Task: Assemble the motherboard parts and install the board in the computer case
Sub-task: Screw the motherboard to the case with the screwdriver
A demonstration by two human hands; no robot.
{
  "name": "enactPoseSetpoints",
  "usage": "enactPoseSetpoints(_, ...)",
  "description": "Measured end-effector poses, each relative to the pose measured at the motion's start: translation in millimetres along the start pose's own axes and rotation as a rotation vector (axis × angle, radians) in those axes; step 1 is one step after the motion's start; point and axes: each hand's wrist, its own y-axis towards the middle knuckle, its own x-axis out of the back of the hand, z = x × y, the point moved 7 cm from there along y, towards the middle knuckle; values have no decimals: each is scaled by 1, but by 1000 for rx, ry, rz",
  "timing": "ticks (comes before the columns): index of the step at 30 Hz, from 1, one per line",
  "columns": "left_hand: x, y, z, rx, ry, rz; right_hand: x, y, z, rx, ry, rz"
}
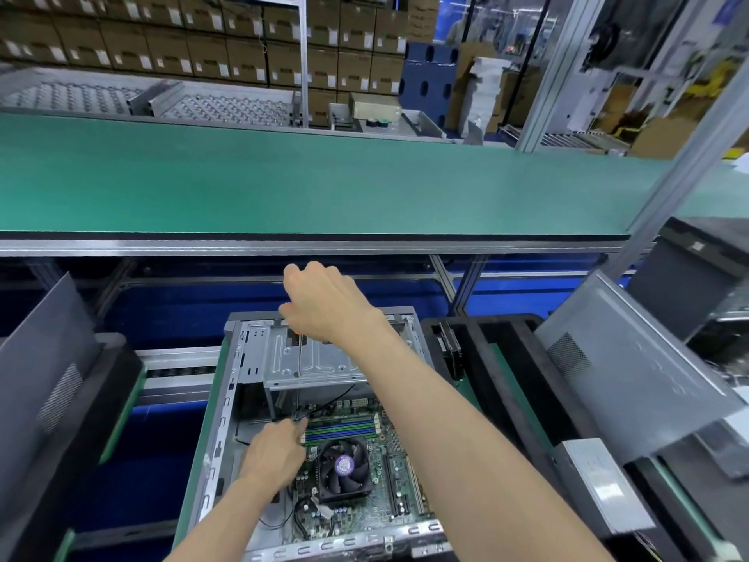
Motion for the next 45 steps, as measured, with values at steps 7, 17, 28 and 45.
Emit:
enactPoseSetpoints(7,-2,2,1,-21,25,-29,-2,-2,6,53,87,49)
enactPoseSetpoints(17,2,-2,-2,-8,27,-10,0,3,0,-24,-62,17)
enactPoseSetpoints(28,1,0,0,-11,-10,14,0,4,3,3,-97,-18)
enactPoseSetpoints(45,3,-4,-1,9,-7,13,-4,5,6,16,-68,23)
